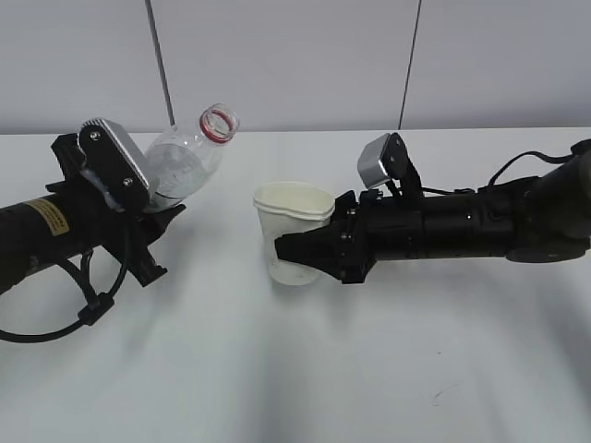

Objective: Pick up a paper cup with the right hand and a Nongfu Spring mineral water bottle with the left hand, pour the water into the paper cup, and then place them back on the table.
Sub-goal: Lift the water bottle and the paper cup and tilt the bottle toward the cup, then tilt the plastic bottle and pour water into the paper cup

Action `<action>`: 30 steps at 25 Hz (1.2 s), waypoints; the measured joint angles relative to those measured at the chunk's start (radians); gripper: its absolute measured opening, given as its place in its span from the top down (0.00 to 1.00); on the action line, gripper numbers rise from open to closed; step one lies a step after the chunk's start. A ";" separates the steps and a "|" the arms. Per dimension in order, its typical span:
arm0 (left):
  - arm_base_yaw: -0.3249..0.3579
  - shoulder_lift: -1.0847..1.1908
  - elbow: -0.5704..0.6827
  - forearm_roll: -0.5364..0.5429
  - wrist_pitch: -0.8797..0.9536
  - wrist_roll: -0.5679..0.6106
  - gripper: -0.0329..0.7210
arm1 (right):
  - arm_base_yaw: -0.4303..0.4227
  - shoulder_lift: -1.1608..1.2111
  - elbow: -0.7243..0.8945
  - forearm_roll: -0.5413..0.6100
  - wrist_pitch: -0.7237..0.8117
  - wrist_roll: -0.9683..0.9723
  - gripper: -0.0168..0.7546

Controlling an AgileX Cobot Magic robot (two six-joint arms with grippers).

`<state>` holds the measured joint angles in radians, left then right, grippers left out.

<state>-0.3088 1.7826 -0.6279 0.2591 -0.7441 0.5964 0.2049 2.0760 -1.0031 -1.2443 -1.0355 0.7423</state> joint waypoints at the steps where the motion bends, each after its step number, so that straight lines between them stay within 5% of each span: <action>1: 0.000 0.000 0.000 0.000 0.000 0.000 0.47 | 0.000 0.000 -0.008 -0.014 0.000 0.009 0.42; 30: 0.000 0.000 0.000 -0.143 0.003 0.383 0.47 | 0.057 0.000 -0.049 -0.127 0.008 0.091 0.43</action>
<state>-0.3088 1.7826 -0.6279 0.1165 -0.7410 0.9793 0.2616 2.0760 -1.0518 -1.3710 -1.0276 0.8332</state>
